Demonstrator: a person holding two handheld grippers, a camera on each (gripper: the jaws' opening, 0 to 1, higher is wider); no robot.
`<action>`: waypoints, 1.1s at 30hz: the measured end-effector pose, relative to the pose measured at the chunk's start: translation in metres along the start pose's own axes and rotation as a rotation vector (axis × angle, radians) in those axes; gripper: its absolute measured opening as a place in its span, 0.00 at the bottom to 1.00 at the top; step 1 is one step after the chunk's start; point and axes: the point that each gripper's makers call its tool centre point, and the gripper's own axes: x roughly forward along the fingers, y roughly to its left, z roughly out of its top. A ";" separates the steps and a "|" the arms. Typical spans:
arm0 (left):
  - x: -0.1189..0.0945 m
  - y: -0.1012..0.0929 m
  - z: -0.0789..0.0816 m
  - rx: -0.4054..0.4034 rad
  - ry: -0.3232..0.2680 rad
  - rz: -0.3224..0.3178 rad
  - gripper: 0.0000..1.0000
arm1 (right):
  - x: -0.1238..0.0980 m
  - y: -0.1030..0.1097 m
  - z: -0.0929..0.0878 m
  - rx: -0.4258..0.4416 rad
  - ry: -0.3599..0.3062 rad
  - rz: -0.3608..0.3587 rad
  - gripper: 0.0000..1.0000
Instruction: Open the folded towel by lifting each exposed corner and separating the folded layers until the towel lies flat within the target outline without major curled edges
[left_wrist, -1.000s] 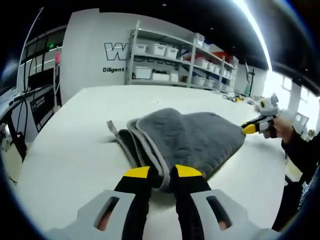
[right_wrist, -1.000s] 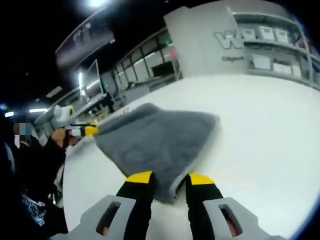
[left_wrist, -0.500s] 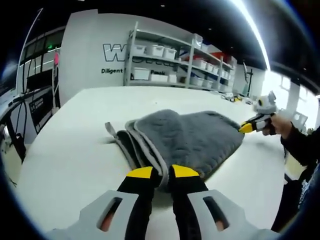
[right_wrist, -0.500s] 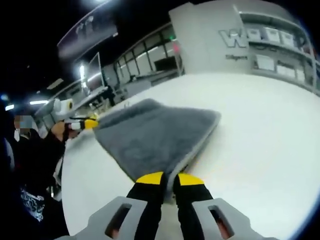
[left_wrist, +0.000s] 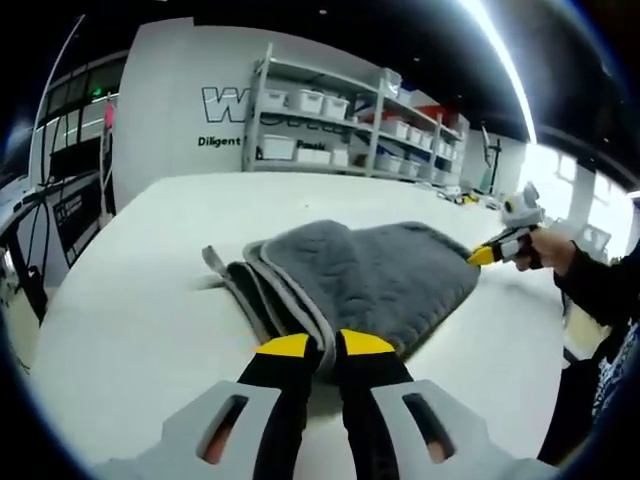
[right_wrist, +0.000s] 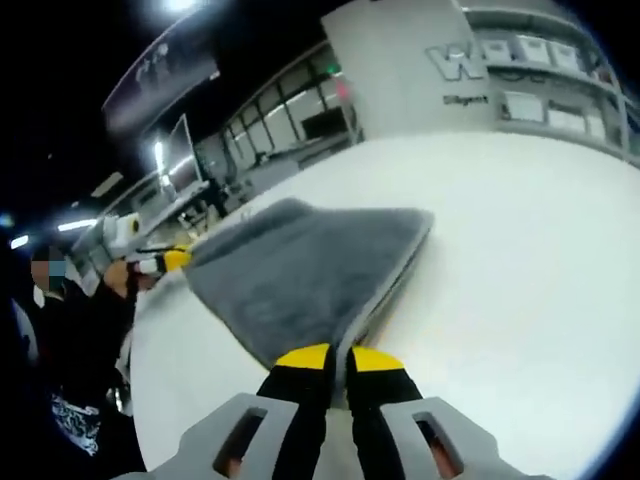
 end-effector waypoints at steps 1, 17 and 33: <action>0.000 -0.001 -0.001 -0.001 0.001 0.000 0.09 | 0.000 -0.001 0.000 -0.007 0.003 -0.003 0.03; -0.002 -0.016 -0.009 0.012 -0.030 0.004 0.08 | 0.002 -0.013 0.011 -0.091 0.064 -0.042 0.02; -0.005 -0.027 -0.002 -0.035 -0.099 -0.023 0.08 | 0.011 -0.025 0.025 -0.109 0.097 -0.055 0.02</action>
